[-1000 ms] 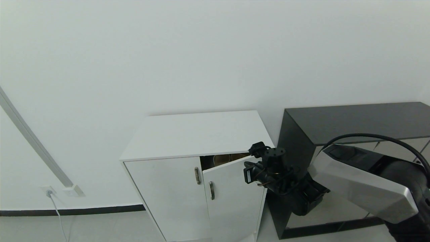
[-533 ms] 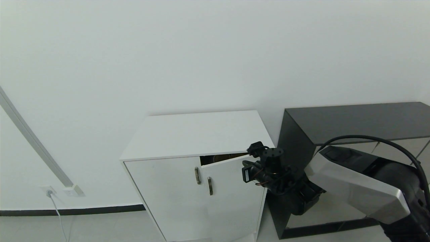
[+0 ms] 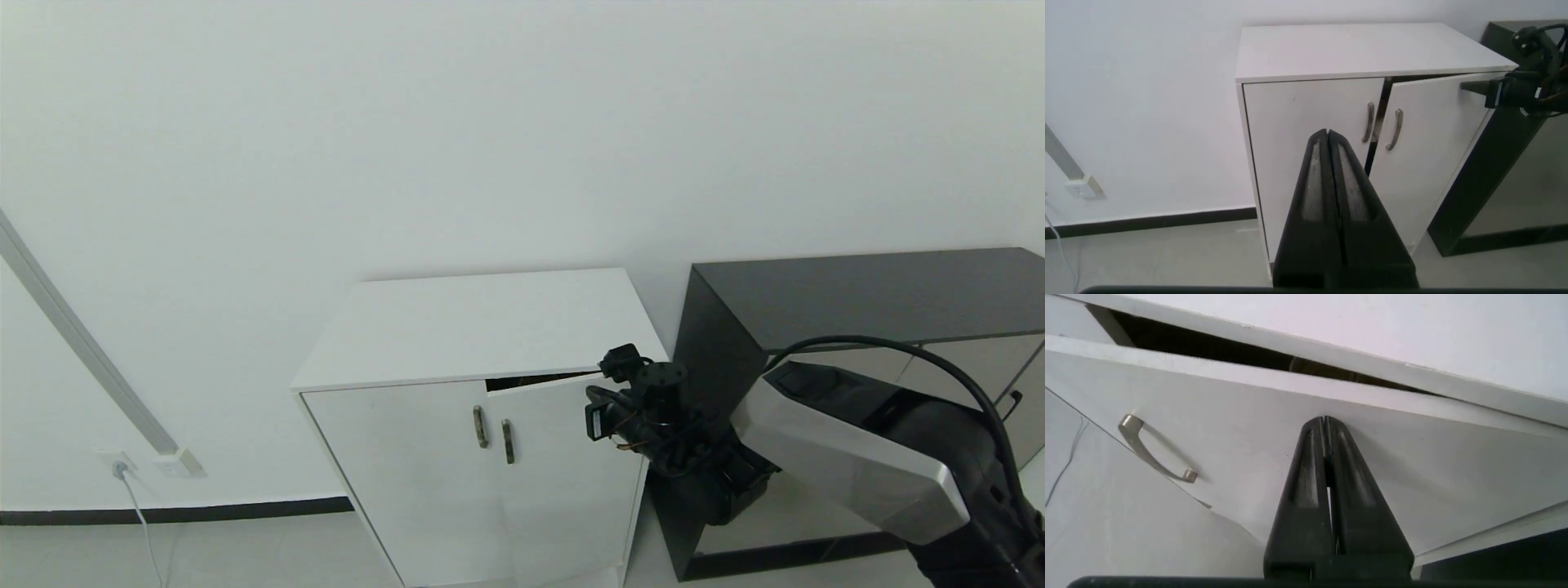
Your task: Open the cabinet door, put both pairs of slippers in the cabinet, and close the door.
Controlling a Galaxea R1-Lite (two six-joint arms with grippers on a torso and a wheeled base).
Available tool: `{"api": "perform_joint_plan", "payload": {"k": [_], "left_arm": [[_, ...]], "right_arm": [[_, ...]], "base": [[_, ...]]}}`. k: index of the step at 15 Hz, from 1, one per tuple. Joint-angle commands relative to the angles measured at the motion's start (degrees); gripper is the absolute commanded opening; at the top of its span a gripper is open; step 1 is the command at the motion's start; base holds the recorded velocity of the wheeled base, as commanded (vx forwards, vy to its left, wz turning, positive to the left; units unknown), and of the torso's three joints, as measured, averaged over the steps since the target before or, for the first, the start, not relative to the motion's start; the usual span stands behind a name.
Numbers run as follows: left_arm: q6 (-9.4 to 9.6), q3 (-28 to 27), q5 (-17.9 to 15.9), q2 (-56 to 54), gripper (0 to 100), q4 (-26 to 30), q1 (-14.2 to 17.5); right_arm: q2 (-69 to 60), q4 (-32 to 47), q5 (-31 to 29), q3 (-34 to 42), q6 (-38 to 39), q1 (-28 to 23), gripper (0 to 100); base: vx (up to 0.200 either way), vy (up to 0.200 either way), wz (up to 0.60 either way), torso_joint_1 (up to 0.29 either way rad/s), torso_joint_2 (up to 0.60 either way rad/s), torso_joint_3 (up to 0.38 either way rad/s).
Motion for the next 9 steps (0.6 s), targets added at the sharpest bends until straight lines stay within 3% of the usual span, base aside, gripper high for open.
{"api": "perform_joint_plan", "payload": {"k": [1,9], "left_arm": [[-0.04,0.0,0.0,0.0,0,0.0,0.0],[-0.04,0.0,0.0,0.0,0,0.0,0.0]], "right_arm": [[0.5,-0.1,0.0,-0.3,0.0,0.0,0],[2.6,-2.9,-0.1,-2.2,-0.1,0.0,0]], "base": [[0.000,0.000,0.00,0.000,0.00,0.000],[0.000,0.000,0.00,0.000,0.00,0.000]]}}
